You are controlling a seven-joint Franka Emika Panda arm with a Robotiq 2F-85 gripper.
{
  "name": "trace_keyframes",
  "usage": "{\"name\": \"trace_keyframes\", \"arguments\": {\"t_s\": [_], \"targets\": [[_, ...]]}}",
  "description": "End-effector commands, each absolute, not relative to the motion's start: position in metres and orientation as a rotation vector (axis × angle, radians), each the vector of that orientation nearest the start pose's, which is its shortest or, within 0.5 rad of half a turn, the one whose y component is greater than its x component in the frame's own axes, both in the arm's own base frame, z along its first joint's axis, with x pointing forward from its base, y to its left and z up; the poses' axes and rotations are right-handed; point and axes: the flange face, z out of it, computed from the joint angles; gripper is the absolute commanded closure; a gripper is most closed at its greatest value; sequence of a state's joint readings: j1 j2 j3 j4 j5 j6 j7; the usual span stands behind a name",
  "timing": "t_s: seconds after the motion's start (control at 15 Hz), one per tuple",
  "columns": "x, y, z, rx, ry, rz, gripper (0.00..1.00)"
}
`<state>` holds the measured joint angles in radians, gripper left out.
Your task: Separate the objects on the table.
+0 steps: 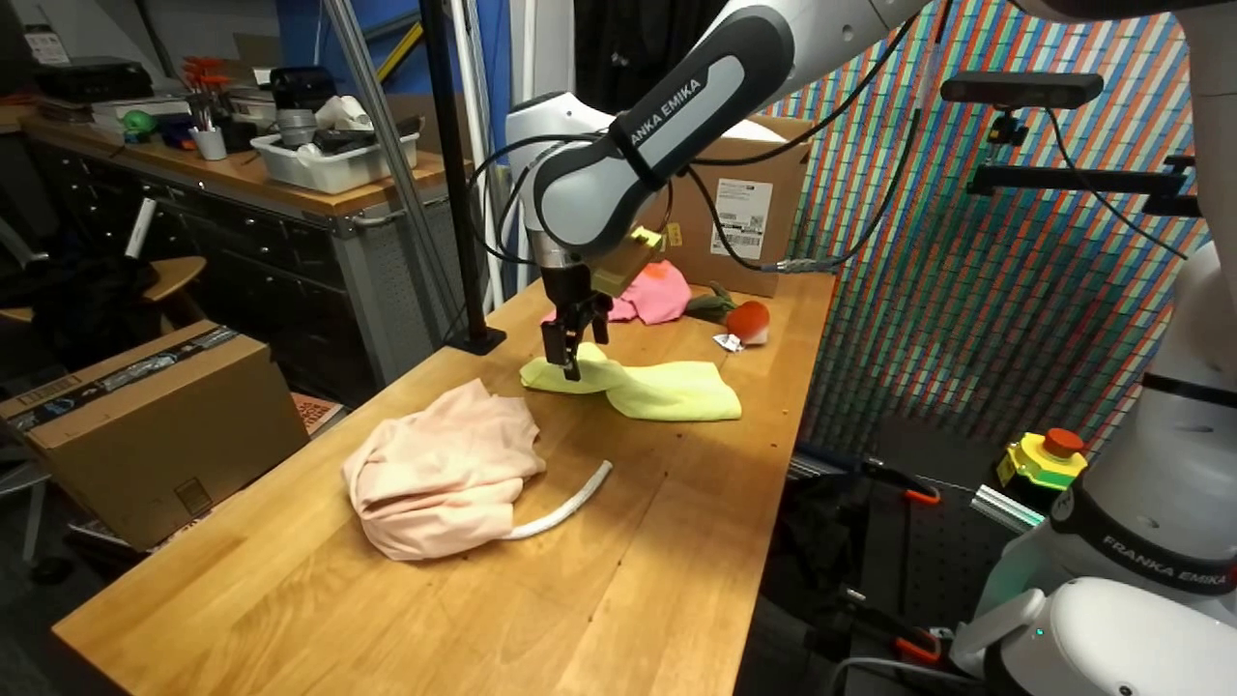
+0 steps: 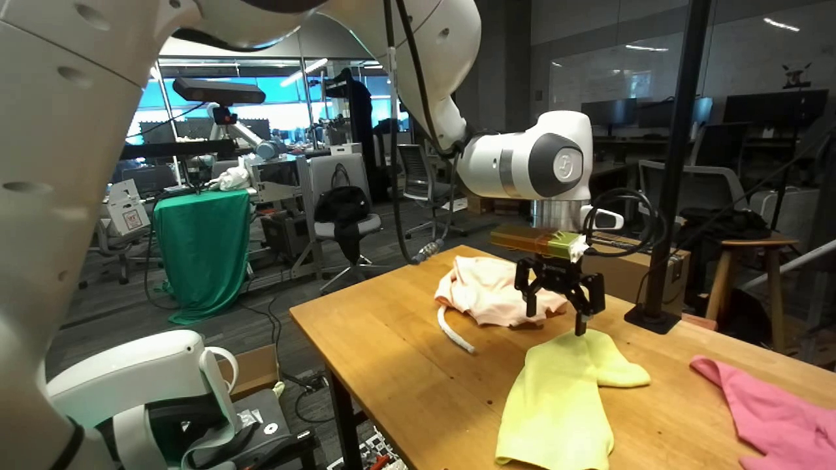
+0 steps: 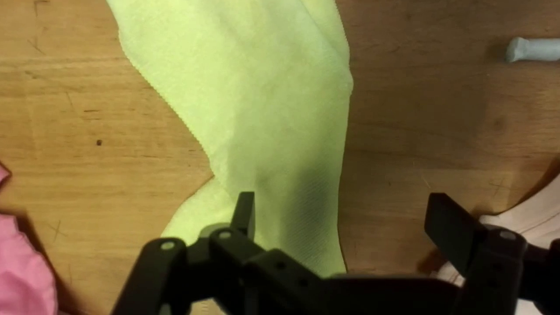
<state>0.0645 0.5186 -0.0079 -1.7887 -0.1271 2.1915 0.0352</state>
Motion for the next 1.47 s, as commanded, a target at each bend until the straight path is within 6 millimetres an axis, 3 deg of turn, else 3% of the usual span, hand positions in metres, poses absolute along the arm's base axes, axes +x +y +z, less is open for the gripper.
{"name": "trace_keyframes", "arguments": {"t_s": [0.0, 0.67, 1.4], "targets": [[0.662, 0.031, 0.245, -3.209, -0.228, 0.147, 0.00], [0.687, 0.020, 0.220, -3.192, -0.278, 0.157, 0.00], [0.694, 0.009, 0.200, -3.159, -0.259, 0.176, 0.00]]}}
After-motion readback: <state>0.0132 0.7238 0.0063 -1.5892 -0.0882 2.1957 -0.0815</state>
